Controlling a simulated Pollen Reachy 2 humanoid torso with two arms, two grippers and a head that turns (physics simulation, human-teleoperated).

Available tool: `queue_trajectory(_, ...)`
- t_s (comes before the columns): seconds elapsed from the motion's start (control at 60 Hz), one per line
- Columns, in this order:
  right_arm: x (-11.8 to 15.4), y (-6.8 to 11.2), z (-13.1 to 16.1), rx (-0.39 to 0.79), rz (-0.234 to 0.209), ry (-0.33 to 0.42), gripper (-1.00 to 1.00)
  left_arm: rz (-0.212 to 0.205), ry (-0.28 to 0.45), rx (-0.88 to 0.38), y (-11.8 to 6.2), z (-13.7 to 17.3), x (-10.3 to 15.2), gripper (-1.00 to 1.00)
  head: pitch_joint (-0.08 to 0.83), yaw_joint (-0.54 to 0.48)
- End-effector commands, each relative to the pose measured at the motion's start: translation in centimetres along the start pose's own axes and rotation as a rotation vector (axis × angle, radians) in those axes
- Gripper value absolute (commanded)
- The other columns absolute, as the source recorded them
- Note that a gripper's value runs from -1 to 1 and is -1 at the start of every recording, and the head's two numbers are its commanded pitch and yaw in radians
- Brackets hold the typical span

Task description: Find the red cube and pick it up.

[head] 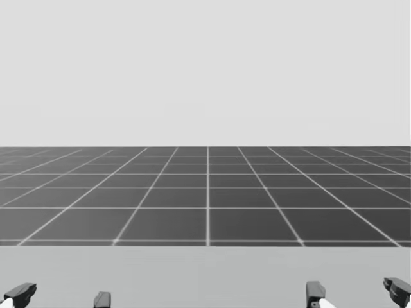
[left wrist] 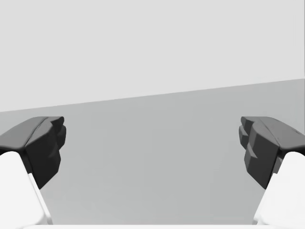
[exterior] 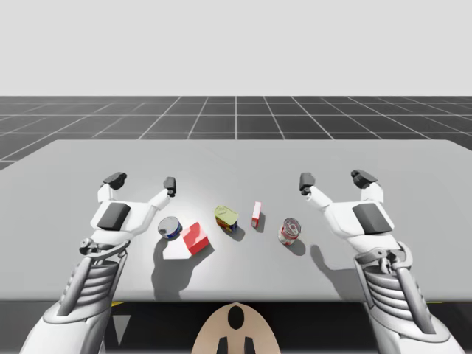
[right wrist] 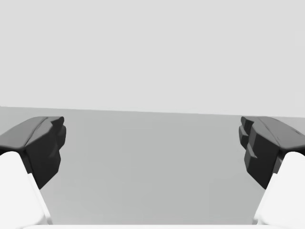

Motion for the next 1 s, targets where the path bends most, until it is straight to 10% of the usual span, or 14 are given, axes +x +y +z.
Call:
queue_trajectory(0.017, -0.24, 0.18, 0.07, -0.053, -0.001, -0.003, -1.00, 0.001, 0.001, -0.001, -0.08, 0.01, -0.05, -1.00, 0.006, 0.01)
queue_trajectory(1.0, -0.35, -0.04, -0.19, 0.006, 0.045, 0.029, -1.00, -0.016, 0.002, -0.008, -0.22, -0.02, 0.00, -1.00, 0.619, 0.12)
